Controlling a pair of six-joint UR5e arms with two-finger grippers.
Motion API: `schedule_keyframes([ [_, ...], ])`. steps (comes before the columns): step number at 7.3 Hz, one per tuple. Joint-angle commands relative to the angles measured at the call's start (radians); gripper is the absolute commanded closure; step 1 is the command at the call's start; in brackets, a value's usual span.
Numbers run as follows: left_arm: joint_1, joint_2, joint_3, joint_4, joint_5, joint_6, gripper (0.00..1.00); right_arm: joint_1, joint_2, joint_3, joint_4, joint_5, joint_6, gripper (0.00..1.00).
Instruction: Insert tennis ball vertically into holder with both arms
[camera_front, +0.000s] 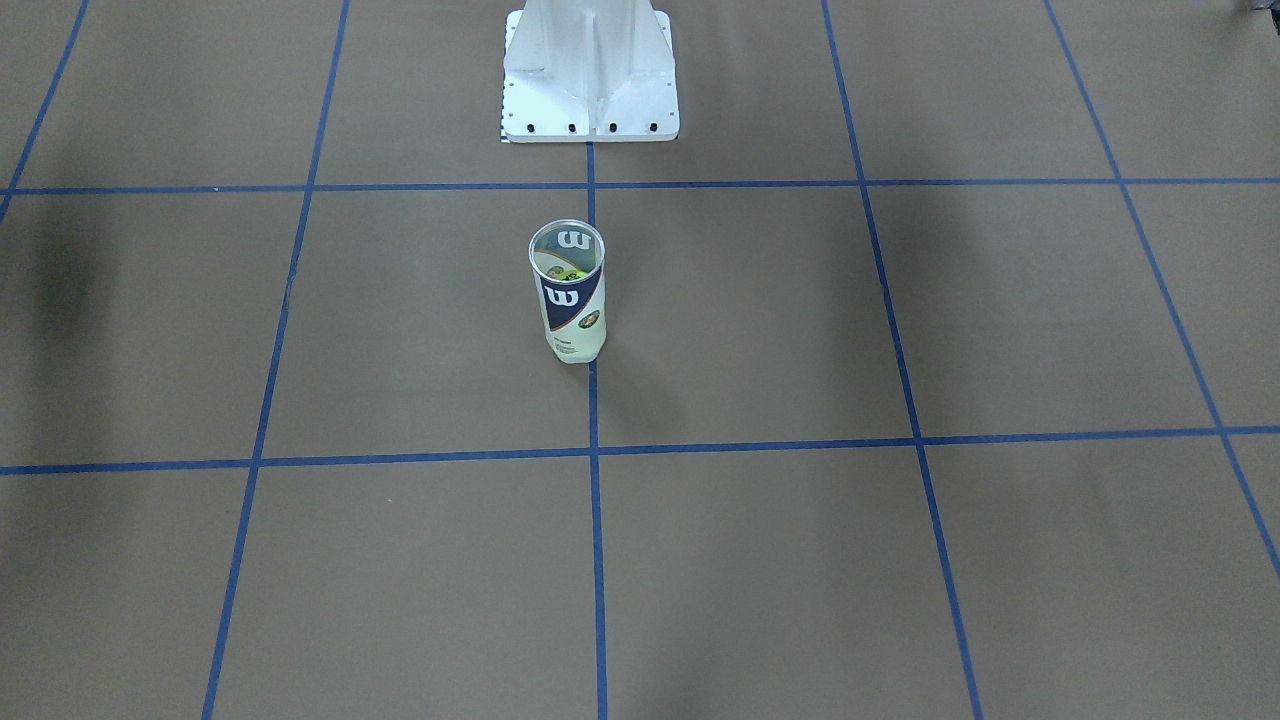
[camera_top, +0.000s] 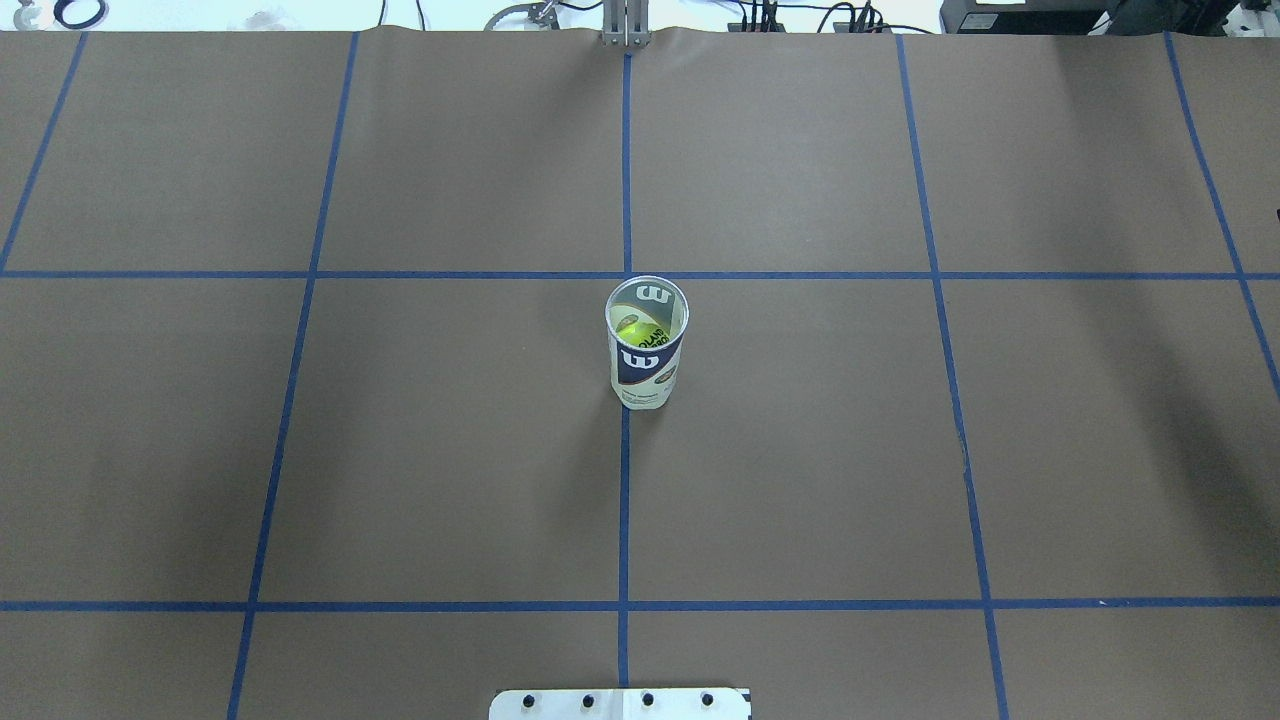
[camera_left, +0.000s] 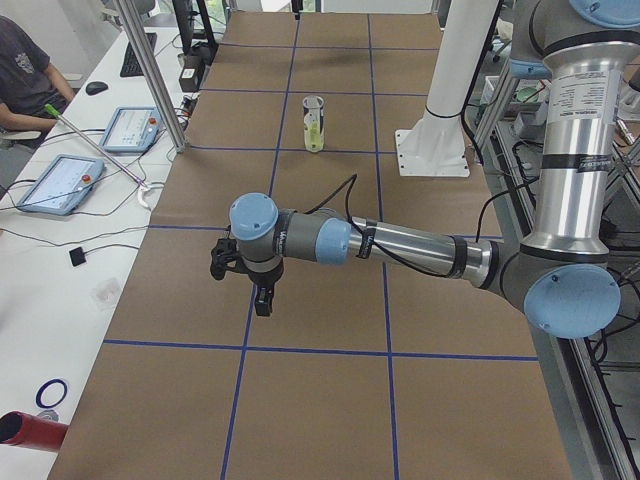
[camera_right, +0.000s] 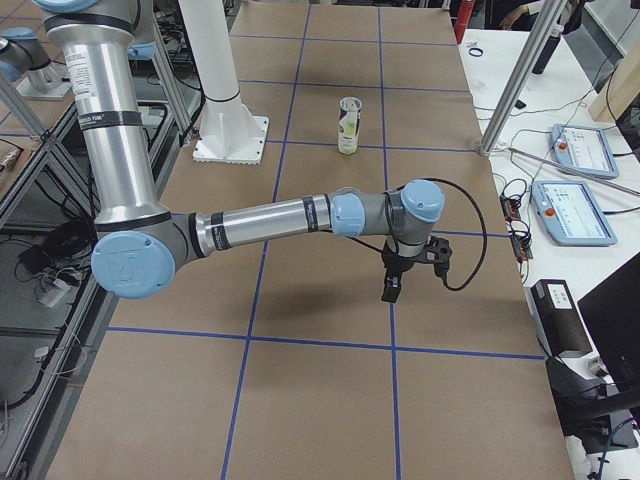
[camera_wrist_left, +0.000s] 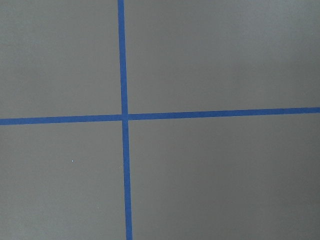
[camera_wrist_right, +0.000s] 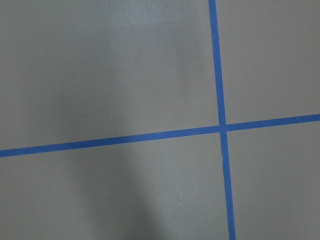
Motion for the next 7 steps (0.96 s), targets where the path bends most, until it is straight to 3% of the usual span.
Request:
schedule_keyframes([
  [1,0.001,-0.002,0.0,0.0,0.0,0.0,0.01,-0.003,-0.003,0.004,0.006,0.0,-0.011,0.0],
  [3,-0.001,-0.002,0.001,0.0,0.0,0.0,0.01,-0.006,-0.023,0.009,0.085,0.012,-0.008,0.0],
  [4,-0.001,0.004,0.009,0.001,0.0,0.0,0.01,-0.008,-0.044,0.018,0.087,0.062,-0.005,0.0],
  [7,-0.011,0.023,0.014,0.0,-0.002,-0.008,0.01,-0.009,-0.049,0.018,0.089,0.081,-0.009,0.0],
])
